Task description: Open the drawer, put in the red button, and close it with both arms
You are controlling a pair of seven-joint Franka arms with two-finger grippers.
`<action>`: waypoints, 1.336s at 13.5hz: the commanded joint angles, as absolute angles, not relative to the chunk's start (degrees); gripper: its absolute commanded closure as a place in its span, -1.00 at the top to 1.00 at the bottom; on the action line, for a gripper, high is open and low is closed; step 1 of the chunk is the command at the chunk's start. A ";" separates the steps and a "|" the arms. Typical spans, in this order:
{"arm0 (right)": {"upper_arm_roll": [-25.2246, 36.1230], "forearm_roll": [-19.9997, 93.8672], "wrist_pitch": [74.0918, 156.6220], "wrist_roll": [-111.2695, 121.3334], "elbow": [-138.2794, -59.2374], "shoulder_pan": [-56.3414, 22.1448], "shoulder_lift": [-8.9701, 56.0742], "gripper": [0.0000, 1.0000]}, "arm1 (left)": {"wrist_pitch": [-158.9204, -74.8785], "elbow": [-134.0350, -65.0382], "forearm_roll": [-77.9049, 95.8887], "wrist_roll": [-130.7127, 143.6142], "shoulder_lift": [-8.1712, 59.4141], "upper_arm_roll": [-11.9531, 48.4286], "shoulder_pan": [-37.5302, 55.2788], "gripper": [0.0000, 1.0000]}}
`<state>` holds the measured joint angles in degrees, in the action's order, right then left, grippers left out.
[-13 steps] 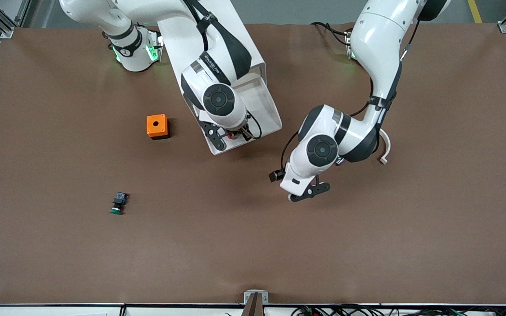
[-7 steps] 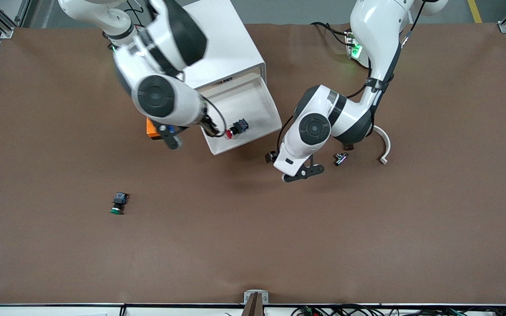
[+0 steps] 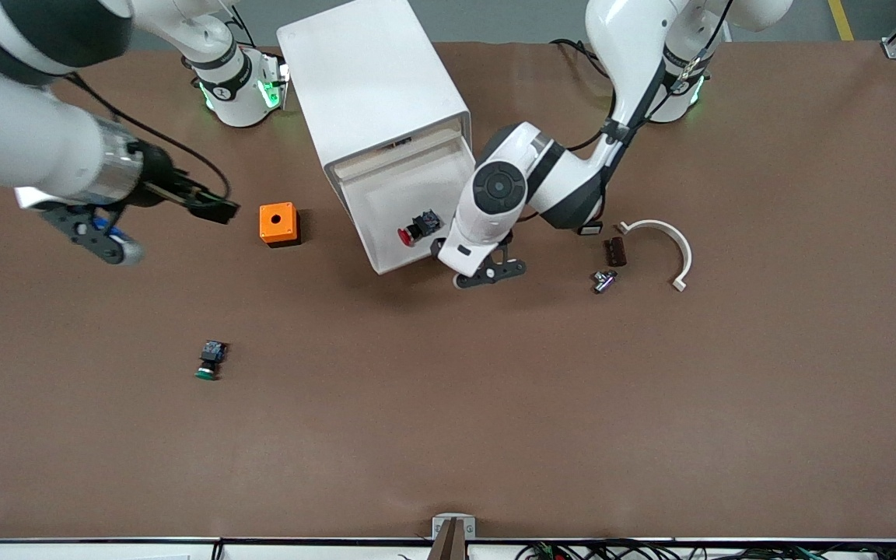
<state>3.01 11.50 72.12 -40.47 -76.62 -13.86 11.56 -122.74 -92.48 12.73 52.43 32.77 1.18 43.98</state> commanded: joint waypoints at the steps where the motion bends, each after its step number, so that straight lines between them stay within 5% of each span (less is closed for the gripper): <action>1: 1.93 8.10 74.88 -26.16 -84.27 -8.55 6.25 1.00 | -123.57 -92.81 13.18 55.54 32.61 1.49 46.57 1.00; 6: 1.93 4.75 87.16 -2.94 -95.87 0.42 0.36 1.00 | -123.13 -93.16 13.71 64.32 32.70 2.73 51.40 1.00; 13: 1.93 2.47 90.26 1.49 -92.03 2.72 0.97 1.00 | -122.70 -93.43 13.80 72.42 34.36 7.03 52.82 1.00; 18: 1.85 1.41 89.74 1.32 -88.17 2.64 1.14 1.00 | -122.43 -93.08 11.26 69.71 33.49 4.84 49.24 1.00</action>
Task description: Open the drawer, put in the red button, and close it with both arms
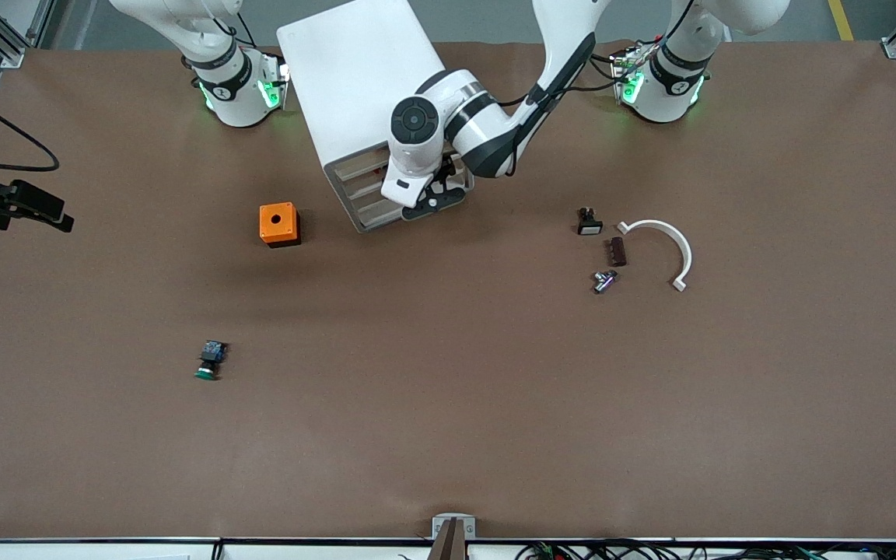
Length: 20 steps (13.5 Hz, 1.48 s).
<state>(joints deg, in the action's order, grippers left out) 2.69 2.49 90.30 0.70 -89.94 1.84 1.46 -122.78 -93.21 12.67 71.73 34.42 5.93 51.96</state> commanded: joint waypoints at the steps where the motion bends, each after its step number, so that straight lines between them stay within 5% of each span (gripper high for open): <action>1: 1.85 1.41 89.74 1.41 -87.55 2.64 1.14 1.00 | -122.17 -92.99 8.73 67.61 32.96 4.75 46.61 1.00; 13: 1.93 1.23 87.81 1.49 -86.05 2.72 1.05 1.00 | -110.40 -90.26 -0.79 29.57 24.09 5.10 16.64 1.00; 20: 1.84 1.06 84.38 1.84 -85.69 2.55 1.05 1.00 | -97.59 -90.35 -0.79 16.00 12.76 5.01 6.34 1.00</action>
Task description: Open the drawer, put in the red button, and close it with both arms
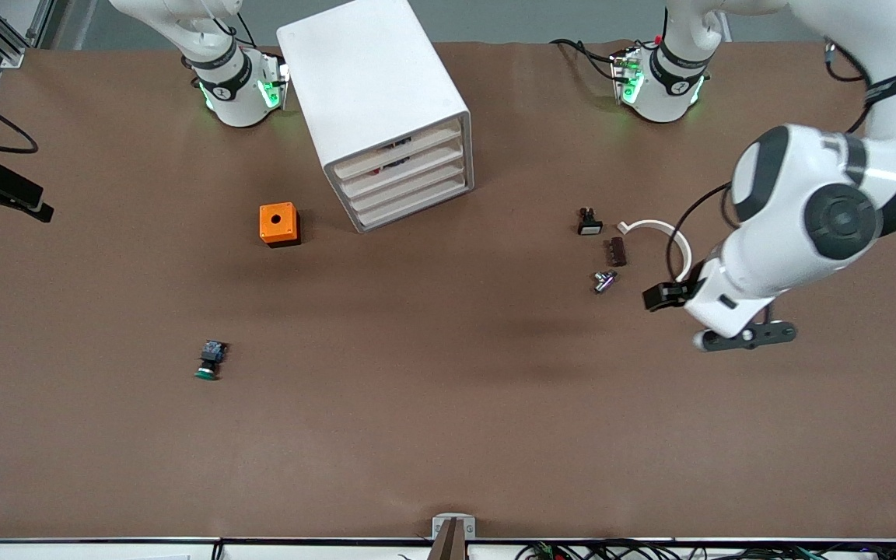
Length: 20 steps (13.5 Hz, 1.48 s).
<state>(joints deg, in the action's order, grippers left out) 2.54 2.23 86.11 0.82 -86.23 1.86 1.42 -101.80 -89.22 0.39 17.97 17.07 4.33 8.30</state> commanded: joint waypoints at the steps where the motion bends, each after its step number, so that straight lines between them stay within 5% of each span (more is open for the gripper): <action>1: 1.76 0.10 84.38 3.67 -85.61 2.55 1.05 1.00 | -95.38 -90.35 -0.70 16.00 11.00 5.01 5.98 1.00; 20: 1.49 0.70 81.83 4.04 -85.25 3.16 1.05 1.00 | -85.52 -81.21 -2.63 14.06 5.89 5.10 5.01 1.00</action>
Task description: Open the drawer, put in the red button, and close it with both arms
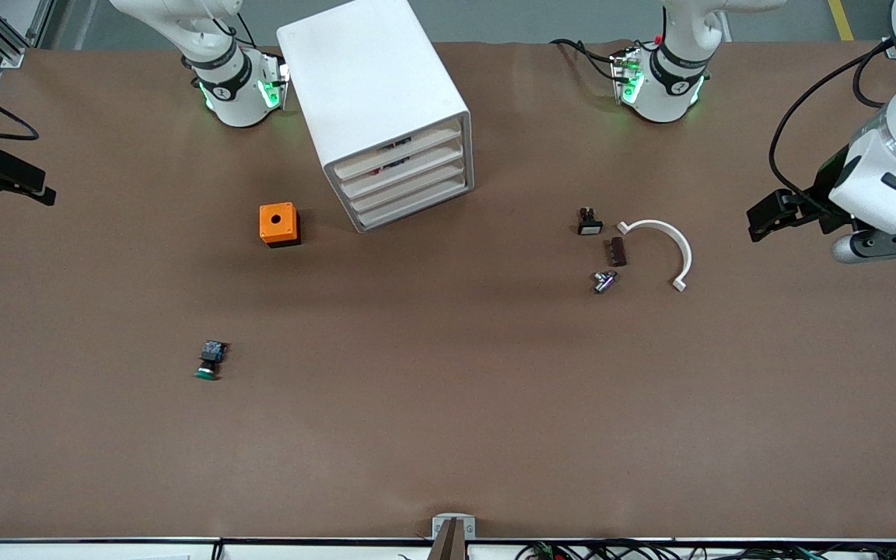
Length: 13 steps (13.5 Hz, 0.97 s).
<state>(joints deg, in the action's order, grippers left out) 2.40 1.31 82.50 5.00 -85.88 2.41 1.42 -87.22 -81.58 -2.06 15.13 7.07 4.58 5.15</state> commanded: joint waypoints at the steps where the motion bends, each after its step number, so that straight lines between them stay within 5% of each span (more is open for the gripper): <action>1: 1.49 0.70 81.83 3.96 -85.25 3.16 1.05 1.00 | -85.17 -81.21 -2.64 13.98 5.19 5.01 5.10 1.00; 13: 1.49 0.53 81.74 3.87 -84.64 3.25 1.05 1.00 | -82.70 -85.42 2.82 9.85 2.29 4.75 -1.94 1.00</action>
<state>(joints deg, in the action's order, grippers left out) 2.36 1.31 82.48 4.76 -85.20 2.41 1.42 -82.74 -82.20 2.32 10.98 5.24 4.54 -1.43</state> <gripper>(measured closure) 0.000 0.000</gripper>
